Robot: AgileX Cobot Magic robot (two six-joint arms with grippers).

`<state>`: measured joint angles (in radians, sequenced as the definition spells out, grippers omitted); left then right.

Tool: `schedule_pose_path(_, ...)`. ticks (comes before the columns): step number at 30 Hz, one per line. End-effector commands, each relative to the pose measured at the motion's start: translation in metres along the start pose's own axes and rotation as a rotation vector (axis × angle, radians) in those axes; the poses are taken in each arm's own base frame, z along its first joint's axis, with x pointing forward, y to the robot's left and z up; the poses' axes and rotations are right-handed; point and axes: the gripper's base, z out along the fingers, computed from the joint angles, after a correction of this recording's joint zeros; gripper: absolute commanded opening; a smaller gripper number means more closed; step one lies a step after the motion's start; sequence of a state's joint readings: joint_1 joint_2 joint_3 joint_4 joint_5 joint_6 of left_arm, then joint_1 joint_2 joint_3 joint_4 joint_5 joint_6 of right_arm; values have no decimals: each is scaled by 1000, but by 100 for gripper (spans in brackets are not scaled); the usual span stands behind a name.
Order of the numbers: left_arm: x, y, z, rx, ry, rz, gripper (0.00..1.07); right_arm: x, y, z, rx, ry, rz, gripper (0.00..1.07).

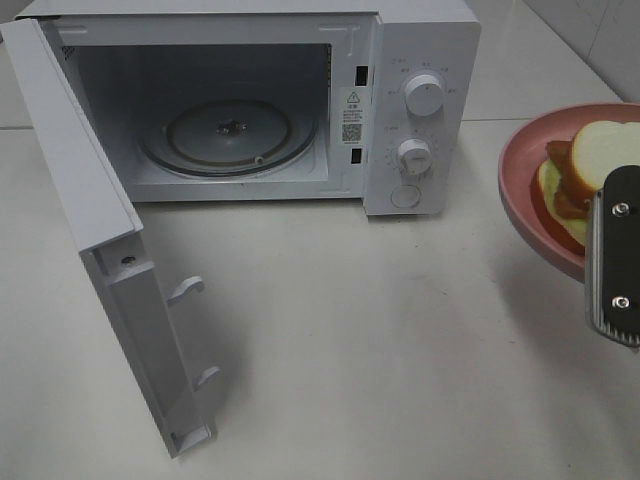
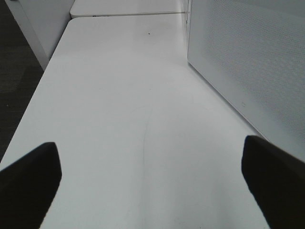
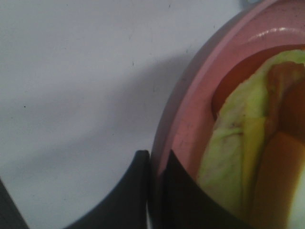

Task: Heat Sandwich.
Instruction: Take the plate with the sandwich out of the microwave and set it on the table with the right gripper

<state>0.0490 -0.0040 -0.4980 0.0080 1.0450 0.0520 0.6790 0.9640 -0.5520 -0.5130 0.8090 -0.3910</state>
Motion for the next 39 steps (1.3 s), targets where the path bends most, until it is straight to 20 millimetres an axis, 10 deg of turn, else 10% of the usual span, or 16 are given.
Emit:
schedule_pose_path(1,1,0,-2,-4,-28,-6,98,5,-3,-2,37,33,92,2)
schedule_pose_path(22,1,0,-2,-4,-28,-6,98,11,-6,4,92,152,494,4)
schedule_pose_path(39,1,0,-2,-4,-28,-6,98,-27,-15,50,85,201,606,5)
